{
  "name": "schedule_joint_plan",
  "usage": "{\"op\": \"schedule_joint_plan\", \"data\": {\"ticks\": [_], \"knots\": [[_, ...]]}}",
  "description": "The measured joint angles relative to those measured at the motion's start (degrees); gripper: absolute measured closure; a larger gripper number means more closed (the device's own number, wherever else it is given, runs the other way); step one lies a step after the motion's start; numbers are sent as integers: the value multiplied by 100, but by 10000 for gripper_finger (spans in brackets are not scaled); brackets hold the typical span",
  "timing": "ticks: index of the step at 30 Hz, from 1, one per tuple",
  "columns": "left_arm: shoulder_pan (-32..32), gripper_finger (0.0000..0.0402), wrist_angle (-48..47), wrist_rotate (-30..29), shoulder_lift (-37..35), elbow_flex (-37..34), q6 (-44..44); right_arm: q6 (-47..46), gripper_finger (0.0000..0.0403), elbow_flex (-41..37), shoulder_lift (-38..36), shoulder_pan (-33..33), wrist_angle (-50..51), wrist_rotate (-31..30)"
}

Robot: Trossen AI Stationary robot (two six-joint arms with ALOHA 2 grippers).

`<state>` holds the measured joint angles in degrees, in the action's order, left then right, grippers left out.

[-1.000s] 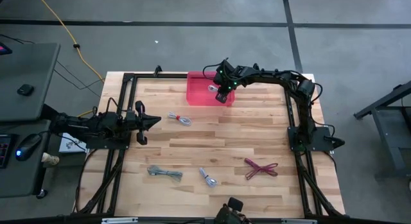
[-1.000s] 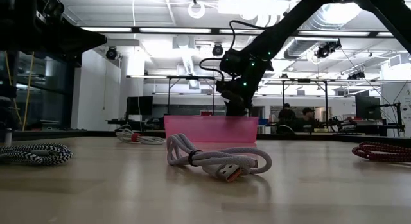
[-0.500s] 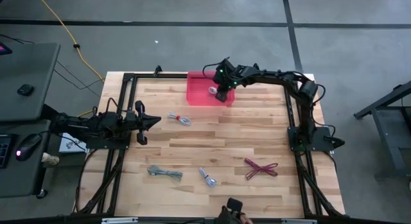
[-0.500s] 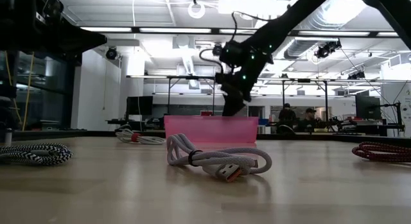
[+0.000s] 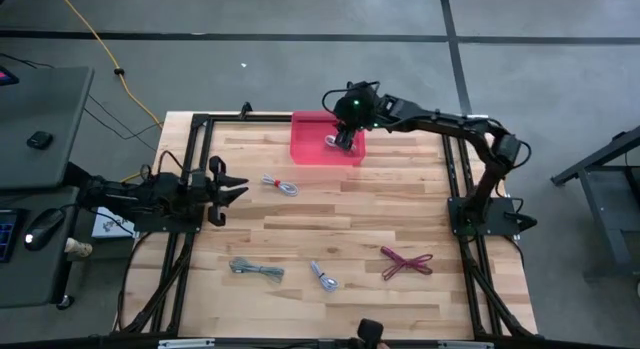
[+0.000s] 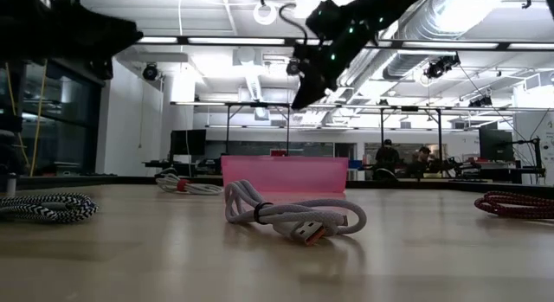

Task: Pick and place USB-C Cables
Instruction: Put the gray charger cable into the pink bin

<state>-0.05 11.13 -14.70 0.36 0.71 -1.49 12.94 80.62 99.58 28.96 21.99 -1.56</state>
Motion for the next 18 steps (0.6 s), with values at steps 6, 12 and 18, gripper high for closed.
{"op": "schedule_joint_plan", "data": {"ticks": [6,12,18], "knots": [[1,304,340,313,5,79,46,-119,276,0,-531,-168,-1,-188],[2,303,-383,311,475,692,25,-220,276,0,-931,-314,-2,-190],[0,302,-1818,403,1459,1786,-43,-200,276,0,-1087,-399,2,-210]]}}
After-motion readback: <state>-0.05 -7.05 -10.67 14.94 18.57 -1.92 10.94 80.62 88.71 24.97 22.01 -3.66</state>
